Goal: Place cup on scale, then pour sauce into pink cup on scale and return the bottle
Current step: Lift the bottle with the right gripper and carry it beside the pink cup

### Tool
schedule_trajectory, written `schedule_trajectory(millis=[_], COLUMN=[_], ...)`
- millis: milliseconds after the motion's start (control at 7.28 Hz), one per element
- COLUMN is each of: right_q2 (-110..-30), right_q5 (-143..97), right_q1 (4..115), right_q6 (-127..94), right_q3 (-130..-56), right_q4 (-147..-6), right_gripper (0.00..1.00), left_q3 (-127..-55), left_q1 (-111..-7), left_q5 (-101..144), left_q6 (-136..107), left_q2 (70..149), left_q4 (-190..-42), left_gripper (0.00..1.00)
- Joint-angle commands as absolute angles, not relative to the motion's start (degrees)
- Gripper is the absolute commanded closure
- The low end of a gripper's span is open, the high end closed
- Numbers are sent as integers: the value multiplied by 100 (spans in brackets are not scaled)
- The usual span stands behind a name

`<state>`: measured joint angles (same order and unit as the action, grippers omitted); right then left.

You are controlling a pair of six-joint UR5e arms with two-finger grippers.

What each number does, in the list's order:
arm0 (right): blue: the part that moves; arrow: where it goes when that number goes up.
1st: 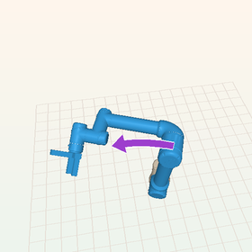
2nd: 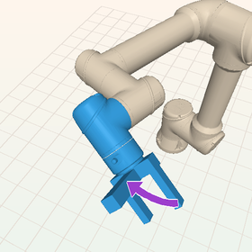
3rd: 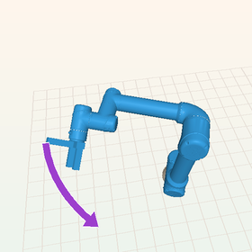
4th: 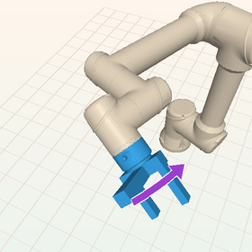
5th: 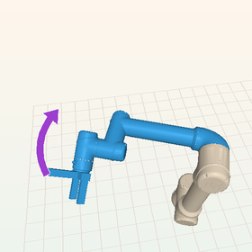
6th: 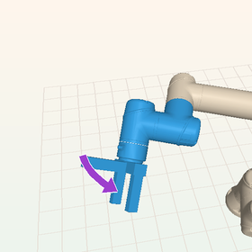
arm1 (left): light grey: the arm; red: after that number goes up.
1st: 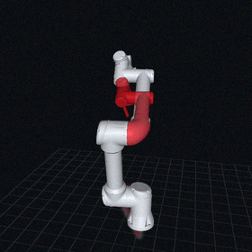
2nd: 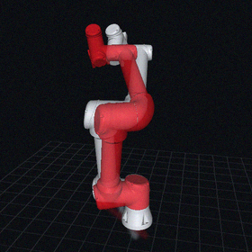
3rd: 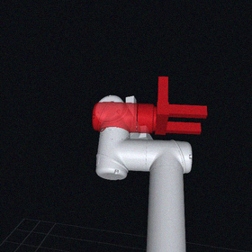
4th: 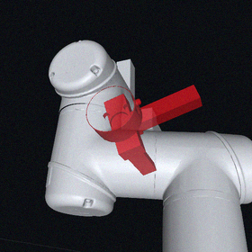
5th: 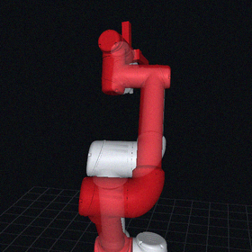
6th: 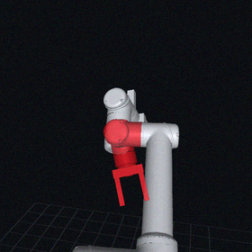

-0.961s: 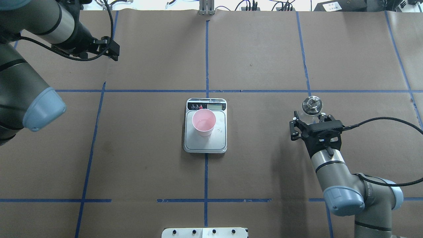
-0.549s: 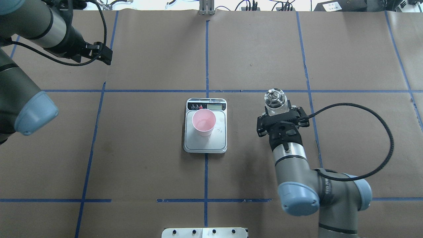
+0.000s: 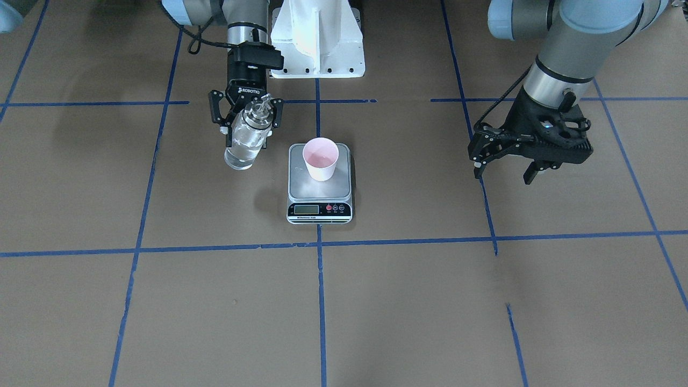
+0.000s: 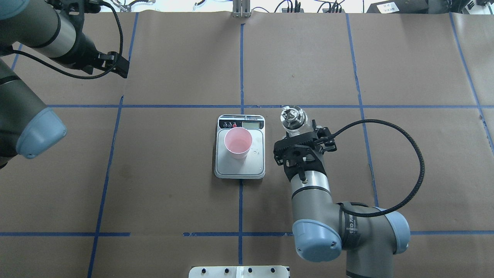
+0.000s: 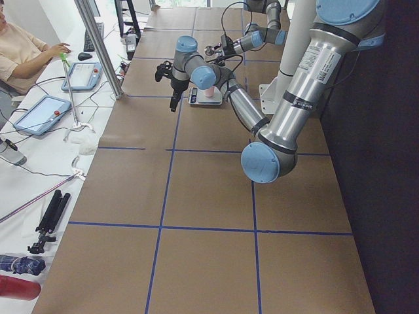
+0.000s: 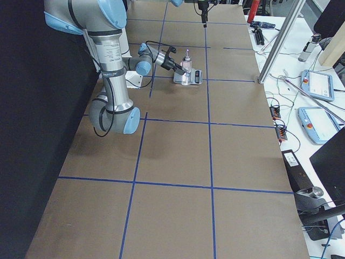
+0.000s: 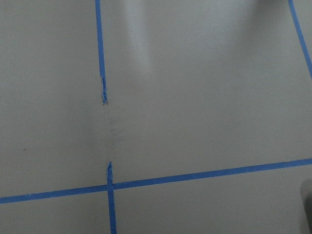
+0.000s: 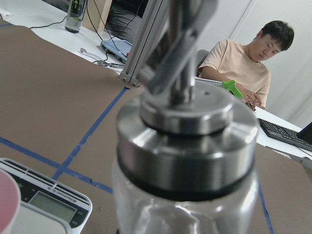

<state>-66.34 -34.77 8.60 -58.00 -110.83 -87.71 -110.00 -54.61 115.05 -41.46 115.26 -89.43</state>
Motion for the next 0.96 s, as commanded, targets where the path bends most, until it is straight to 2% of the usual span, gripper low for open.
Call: schedule_trajectory(millis=[0,137,275,824], right_q2=[-6382,-6076,-6004,-6003], right_q5=[-3419,-3367,-3192,-3112], right_q1=[756,756,756,835], right_q6=[-5669,-5251,-4673,-3526], right_q3=[-10978,-10978,-10978,-10767], right_q4=[-9791,-10792,-11089,-11162], right_gripper=[100,100,100,100], left_q3=[-11013,-11004,-11004,-10802], left_q1=[-5816,-6010,-6273,-6820], left_q5=[11592,11732,11829,11909], left_q6=[-3353,-3175,-2694,-1749], left_q2=[11304,11268,11094,10715], left_q4=[-9070,-9070,-9070,-9088], left_gripper=[5,5,5,5])
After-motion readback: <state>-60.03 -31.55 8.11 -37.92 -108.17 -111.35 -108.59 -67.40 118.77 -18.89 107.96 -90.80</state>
